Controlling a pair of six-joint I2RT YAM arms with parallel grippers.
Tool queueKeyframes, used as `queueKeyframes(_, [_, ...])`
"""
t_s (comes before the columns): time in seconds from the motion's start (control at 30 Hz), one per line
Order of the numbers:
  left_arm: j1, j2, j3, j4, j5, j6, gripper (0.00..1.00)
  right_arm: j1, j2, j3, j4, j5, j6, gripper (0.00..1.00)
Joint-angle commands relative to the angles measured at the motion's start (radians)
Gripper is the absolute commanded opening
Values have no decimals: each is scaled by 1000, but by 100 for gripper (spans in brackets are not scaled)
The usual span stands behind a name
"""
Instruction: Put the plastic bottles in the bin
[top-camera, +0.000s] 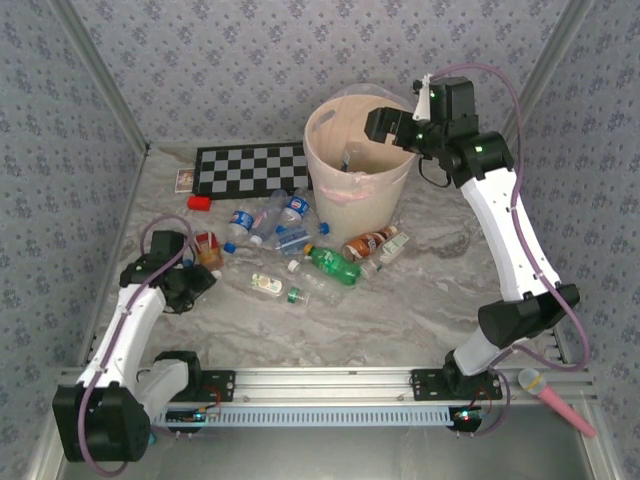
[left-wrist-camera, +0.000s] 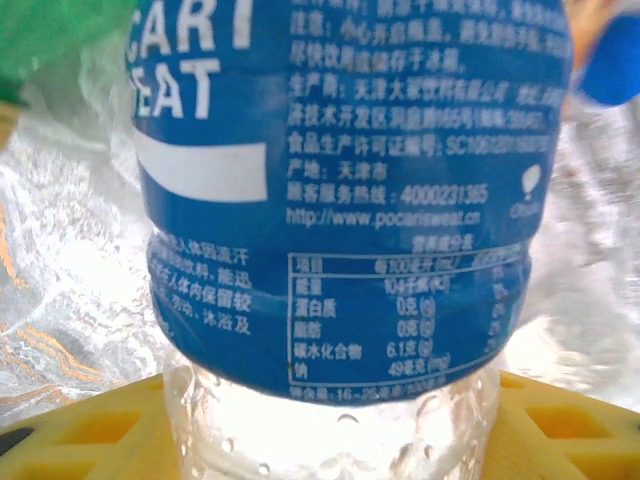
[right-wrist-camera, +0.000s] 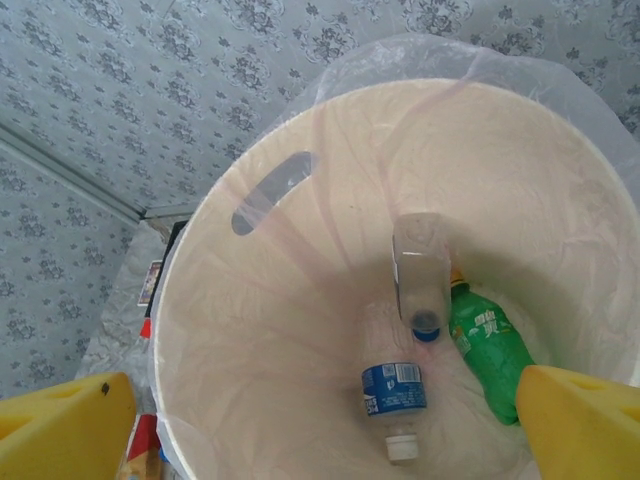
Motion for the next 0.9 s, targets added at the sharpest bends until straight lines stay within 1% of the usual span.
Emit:
queueKeyframes(0.0, [-8,-22,100,-52,17,2,61,-2,-48,-20,31,-5,1,100])
queueKeyframes(0.2, [-61,1,259,-42,6,9,60,-4,-65,-27,27,9,1,100])
queueKeyframes(0.37, [-136,72,446,-17,-39,27,59,-2,-92,-57,45,6,-7,100])
queueKeyframes(0.43, [-177,109,527,-6,-72,35,59,0,-111,-88,61,-8,-15,100])
queueKeyframes(0.5, [-235,140,606,13,-116,40,59,3,-134,-121,76,-17,-22,100])
queueKeyframes(0.6, [-320,186,698,85,-165,47,59,5,-163,-164,89,-19,-30,100])
queueKeyframes(0.73, [-394,283,829,171,-164,64,59,8,-191,-202,94,-20,-32,100])
queueKeyframes(0.83, [-441,368,930,203,-153,95,59,7,-203,-212,80,-19,-24,100])
queueKeyframes(0.87, [-456,398,962,246,-144,105,59,7,-207,-212,75,-16,-23,99])
